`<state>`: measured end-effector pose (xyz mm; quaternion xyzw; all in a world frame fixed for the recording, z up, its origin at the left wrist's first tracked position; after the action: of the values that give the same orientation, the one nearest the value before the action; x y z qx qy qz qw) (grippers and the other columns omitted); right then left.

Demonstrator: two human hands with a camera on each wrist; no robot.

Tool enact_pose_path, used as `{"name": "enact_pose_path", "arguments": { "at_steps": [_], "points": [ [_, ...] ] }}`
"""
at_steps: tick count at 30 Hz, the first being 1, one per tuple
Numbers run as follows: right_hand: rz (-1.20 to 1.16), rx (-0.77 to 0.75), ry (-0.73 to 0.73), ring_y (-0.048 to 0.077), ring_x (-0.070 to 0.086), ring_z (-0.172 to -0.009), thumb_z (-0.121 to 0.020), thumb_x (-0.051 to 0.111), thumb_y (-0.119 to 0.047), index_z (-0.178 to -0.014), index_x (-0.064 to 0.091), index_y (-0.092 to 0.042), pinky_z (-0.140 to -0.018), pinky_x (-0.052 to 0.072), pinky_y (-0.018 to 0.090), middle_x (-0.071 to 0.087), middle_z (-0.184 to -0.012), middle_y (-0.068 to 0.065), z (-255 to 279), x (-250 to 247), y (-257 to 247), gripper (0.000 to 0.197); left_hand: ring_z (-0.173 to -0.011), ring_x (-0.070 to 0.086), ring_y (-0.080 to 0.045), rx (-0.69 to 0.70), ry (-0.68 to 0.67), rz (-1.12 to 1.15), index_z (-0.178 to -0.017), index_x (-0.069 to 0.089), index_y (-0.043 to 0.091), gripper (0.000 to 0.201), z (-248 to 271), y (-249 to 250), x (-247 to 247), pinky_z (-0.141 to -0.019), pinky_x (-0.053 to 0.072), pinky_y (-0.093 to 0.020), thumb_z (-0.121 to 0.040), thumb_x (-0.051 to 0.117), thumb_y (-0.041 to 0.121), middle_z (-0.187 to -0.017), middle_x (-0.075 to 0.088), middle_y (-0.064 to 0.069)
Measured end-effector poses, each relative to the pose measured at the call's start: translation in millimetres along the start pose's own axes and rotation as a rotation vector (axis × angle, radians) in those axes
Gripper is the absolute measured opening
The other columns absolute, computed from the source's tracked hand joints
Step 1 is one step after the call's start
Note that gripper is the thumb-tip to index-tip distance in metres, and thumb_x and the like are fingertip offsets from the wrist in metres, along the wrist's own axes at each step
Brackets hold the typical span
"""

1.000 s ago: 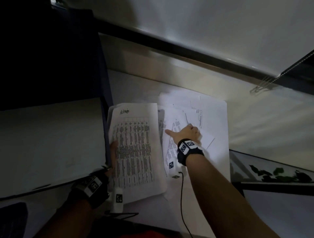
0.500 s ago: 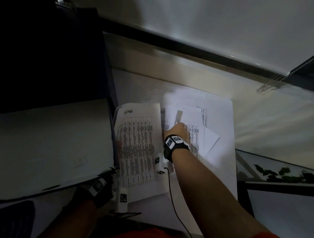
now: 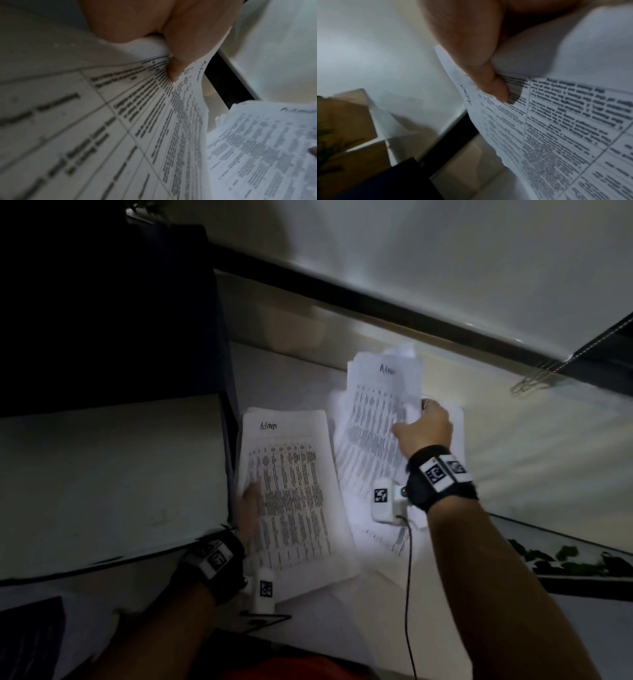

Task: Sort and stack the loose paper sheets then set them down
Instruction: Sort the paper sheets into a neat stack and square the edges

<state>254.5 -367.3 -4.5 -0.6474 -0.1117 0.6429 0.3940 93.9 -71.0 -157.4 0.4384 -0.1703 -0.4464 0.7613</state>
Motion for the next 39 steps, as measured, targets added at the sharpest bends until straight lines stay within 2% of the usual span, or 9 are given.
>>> {"name": "enact_pose_path", "arguments": {
  "at_steps": [5, 10, 16, 18, 23, 28, 32, 35, 39],
  "points": [
    [-0.038, -0.200, 0.060, 0.022, 0.069, -0.083, -0.074, 0.076, -0.008, -0.107, 0.065, -0.016, -0.077, 0.058, 0.031, 0.067, -0.092, -0.001, 4.1, -63.2, -51.6, 0.035, -0.094, 0.064, -0.029, 0.001, 0.016, -0.233, -0.102, 0.059, 0.003, 0.018, 5.3, 11.8, 22.4, -0.081, 0.051, -0.035, -0.092, 0.059, 0.018, -0.095, 0.062, -0.013],
    [-0.286, -0.296, -0.025, 0.011, 0.071, -0.083, -0.070, 0.084, -0.006, -0.105, 0.064, -0.013, -0.072, 0.061, 0.029, 0.071, -0.097, -0.002, 14.6, -99.2, -80.2, 0.041, -0.101, 0.067, -0.035, -0.001, 0.016, -0.308, -0.121, 0.063, 0.004, 0.035, 2.5, 6.9, 27.6, -0.090, 0.055, -0.043, -0.093, 0.060, 0.024, -0.112, 0.069, -0.016],
    [-0.466, -0.075, -0.330, 0.017, 0.075, -0.090, -0.066, 0.090, -0.005, -0.111, 0.072, -0.009, -0.085, 0.060, 0.038, 0.076, -0.105, 0.001, -6.1, -51.9, -16.9, 0.049, -0.086, 0.062, -0.026, -0.017, -0.112, -0.208, -0.077, 0.072, 0.015, 0.014, -8.3, -4.2, 19.9, -0.079, 0.050, -0.036, -0.080, 0.070, 0.028, -0.088, 0.064, -0.011],
    [-0.318, 0.033, -0.422, 0.013, 0.072, -0.087, -0.067, 0.089, -0.004, -0.117, 0.069, -0.006, -0.076, 0.060, 0.024, 0.073, -0.112, 0.003, -4.6, -7.6, 23.1, 0.053, -0.091, 0.063, -0.026, -0.009, -0.130, -0.170, -0.101, 0.072, 0.013, 0.026, -7.8, -4.4, 16.8, -0.085, 0.053, -0.039, -0.087, 0.069, 0.035, -0.098, 0.066, -0.008],
    [0.095, 0.176, -0.500, 0.034, 0.055, -0.128, -0.074, 0.087, -0.012, -0.150, 0.037, -0.011, -0.105, 0.046, 0.040, 0.053, -0.144, 0.013, 7.6, 67.9, 86.2, 0.091, -0.116, 0.059, -0.029, 0.007, -0.136, -0.011, -0.134, 0.054, 0.000, 0.035, 0.7, -0.7, 13.8, -0.100, 0.046, -0.039, -0.102, 0.048, 0.013, -0.129, 0.059, -0.014],
    [-0.004, 0.050, -0.513, 0.025, 0.063, -0.114, -0.084, 0.078, -0.012, -0.130, 0.057, -0.006, -0.084, 0.044, 0.023, 0.066, -0.123, 0.008, 26.5, 101.3, 61.2, 0.051, -0.104, 0.062, -0.022, 0.054, -0.183, -0.098, -0.130, 0.057, 0.013, 0.038, -2.5, -0.9, 17.4, -0.089, 0.048, -0.029, -0.094, 0.063, 0.025, -0.116, 0.064, -0.003],
    [-0.195, 0.180, -0.298, 0.020, 0.060, -0.115, -0.088, 0.074, -0.029, -0.133, 0.054, -0.015, -0.095, 0.043, 0.027, 0.061, -0.128, 0.001, 27.2, 97.8, 81.9, 0.052, -0.107, 0.062, -0.023, 0.126, -0.166, -0.287, -0.131, 0.057, 0.016, 0.043, -10.1, -7.3, 20.6, -0.095, 0.050, -0.036, -0.090, 0.067, 0.019, -0.121, 0.064, -0.001],
    [0.101, 0.417, 0.042, 0.034, 0.045, -0.133, -0.076, 0.075, -0.052, -0.143, 0.042, -0.018, -0.107, 0.040, 0.051, 0.044, -0.147, 0.007, 19.4, 45.9, 154.9, 0.083, -0.113, 0.061, -0.028, 0.137, -0.106, -0.270, -0.131, 0.057, 0.014, 0.041, -14.2, -7.7, 14.2, -0.099, 0.050, -0.045, -0.090, 0.060, 0.012, -0.124, 0.064, -0.006],
    [0.178, 0.710, 0.037, 0.043, 0.042, -0.133, -0.071, 0.074, -0.066, -0.148, 0.028, -0.004, -0.105, 0.039, 0.056, 0.038, -0.149, 0.022, 24.3, 20.1, 218.4, 0.110, -0.120, 0.059, -0.029, 0.197, -0.082, -0.168, -0.136, 0.052, 0.007, 0.048, -16.1, -5.2, 5.4, -0.105, 0.046, -0.051, -0.090, 0.055, -0.005, -0.132, 0.061, -0.013]
  ]
}}
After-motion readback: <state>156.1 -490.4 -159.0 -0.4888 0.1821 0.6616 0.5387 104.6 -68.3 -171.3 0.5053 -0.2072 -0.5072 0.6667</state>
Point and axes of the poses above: each hand's wrist, its own z-axis away from the middle knuckle, its own x-axis out of the palm, y = z × x, the point moved 7 cm from there along -z, towards the middle knuckle
